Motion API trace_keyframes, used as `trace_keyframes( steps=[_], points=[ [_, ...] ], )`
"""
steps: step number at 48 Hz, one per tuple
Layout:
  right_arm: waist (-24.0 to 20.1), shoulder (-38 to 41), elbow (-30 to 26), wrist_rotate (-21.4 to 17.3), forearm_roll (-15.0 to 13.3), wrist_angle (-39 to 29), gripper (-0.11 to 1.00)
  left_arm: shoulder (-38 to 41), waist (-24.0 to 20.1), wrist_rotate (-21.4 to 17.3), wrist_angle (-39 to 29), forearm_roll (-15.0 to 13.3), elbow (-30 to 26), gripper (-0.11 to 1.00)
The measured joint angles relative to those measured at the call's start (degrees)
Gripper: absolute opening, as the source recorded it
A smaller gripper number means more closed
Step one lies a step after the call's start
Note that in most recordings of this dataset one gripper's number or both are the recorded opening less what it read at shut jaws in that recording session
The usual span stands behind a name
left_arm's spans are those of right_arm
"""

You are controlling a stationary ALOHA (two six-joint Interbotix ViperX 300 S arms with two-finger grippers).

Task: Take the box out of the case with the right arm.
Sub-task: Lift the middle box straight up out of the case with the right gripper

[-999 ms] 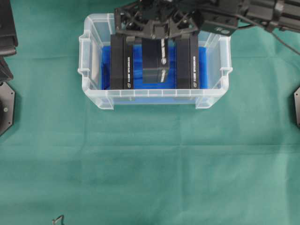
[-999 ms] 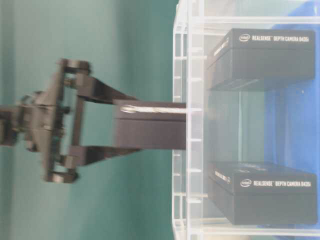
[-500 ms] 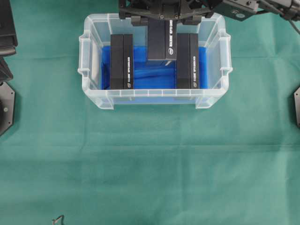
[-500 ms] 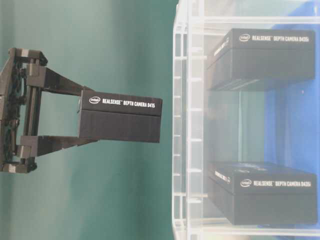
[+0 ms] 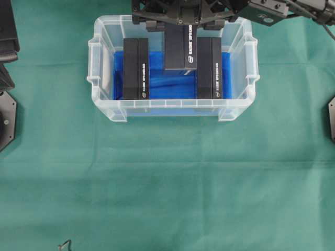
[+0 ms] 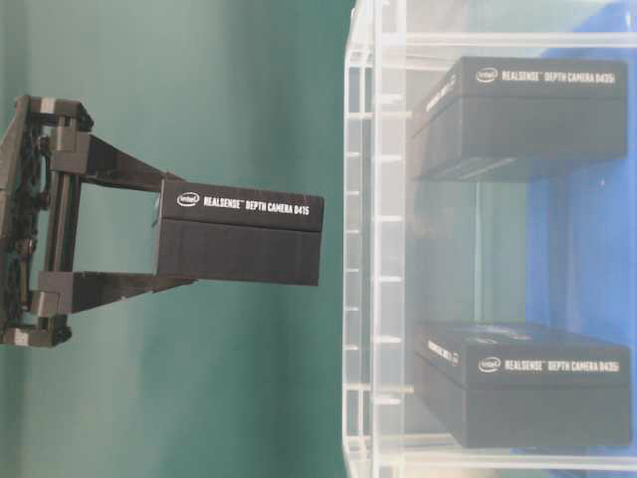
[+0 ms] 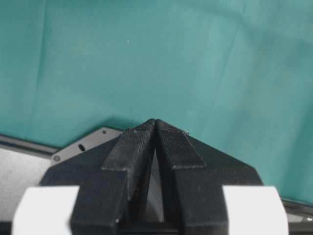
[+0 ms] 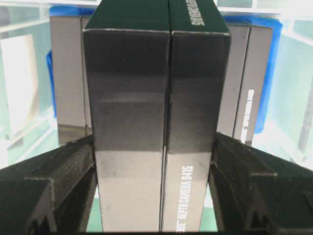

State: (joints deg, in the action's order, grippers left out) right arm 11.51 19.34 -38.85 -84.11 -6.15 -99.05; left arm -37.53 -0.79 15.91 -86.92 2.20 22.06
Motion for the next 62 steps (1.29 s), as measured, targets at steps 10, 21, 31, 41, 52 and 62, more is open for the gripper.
trace_keyframes(
  steps=[10, 21, 31, 41, 52, 62],
  points=[
    [0.0, -0.1, 0.0, 0.0, 0.0, 0.0, 0.70, 0.0, 0.0, 0.0, 0.0, 0.0, 0.0, 0.11],
    [0.0, -0.1, 0.0, -0.1, 0.0, 0.0, 0.70, 0.0, 0.0, 0.1, 0.0, 0.0, 0.0, 0.11],
    [0.0, -0.1, 0.0, -0.1, 0.0, 0.0, 0.70, 0.0, 0.0, 0.0, 0.0, 0.0, 0.1, 0.11],
    [0.0, -0.1, 0.0, 0.0, -0.1, 0.0, 0.70, 0.0, 0.0, 0.0, 0.0, 0.0, 0.0, 0.11],
    [-0.6, -0.1, 0.0, -0.3, -0.2, -0.1, 0.70, 0.0, 0.0, 0.0, 0.0, 0.0, 0.0, 0.11],
    [-3.3, -0.1, 0.0, -3.8, -0.3, -0.6, 0.70, 0.0, 0.0, 0.1, 0.0, 0.0, 0.0, 0.11]
  ],
)
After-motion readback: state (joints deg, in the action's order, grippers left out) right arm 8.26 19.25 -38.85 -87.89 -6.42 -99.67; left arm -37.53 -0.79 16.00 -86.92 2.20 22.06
